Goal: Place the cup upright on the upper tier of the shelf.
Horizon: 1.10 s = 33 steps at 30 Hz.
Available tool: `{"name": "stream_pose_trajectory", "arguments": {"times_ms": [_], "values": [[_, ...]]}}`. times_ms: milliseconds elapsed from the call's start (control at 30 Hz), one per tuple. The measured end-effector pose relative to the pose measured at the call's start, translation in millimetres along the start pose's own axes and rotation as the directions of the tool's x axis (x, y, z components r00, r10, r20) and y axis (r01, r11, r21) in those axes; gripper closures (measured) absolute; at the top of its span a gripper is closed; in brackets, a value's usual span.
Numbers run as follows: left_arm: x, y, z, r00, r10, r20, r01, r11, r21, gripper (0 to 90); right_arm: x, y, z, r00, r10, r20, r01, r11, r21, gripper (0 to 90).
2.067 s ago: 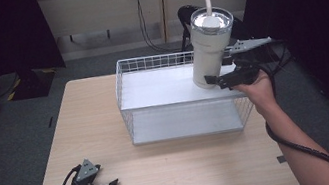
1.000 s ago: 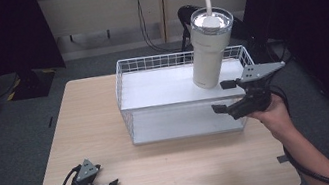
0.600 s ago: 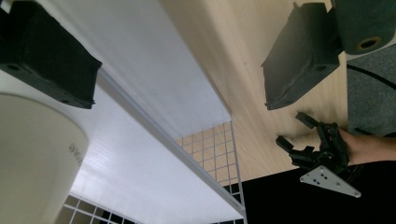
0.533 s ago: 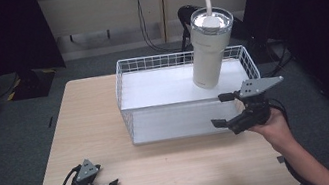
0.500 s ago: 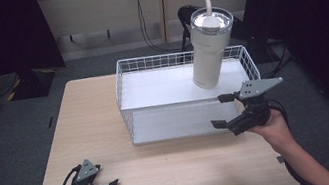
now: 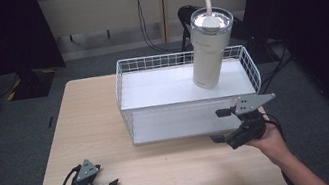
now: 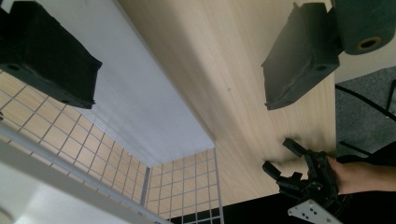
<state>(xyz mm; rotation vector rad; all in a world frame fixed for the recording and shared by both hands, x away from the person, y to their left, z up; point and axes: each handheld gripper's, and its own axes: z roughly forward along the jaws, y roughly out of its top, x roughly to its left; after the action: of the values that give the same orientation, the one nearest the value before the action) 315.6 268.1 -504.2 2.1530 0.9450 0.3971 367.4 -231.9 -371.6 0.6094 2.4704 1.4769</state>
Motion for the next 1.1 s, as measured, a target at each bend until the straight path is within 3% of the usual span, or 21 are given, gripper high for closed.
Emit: {"name": "stream_pose_trajectory", "arguments": {"times_ms": [300,1100], "values": [[-0.1,0.0,0.0,1.0,-0.001,0.0,0.001,1.0,-0.001,12.6,4.1,-18.2,13.8,0.9995,0.016,-0.027,-0.016,1.0,0.011,9.4],[-0.1,0.0,0.1,1.0,-0.001,-0.001,0.001,1.0,-0.001,12.6,2.8,-61.5,39.1,0.9975,0.061,-0.035,-0.059,0.996,0.066,9.5]]}}
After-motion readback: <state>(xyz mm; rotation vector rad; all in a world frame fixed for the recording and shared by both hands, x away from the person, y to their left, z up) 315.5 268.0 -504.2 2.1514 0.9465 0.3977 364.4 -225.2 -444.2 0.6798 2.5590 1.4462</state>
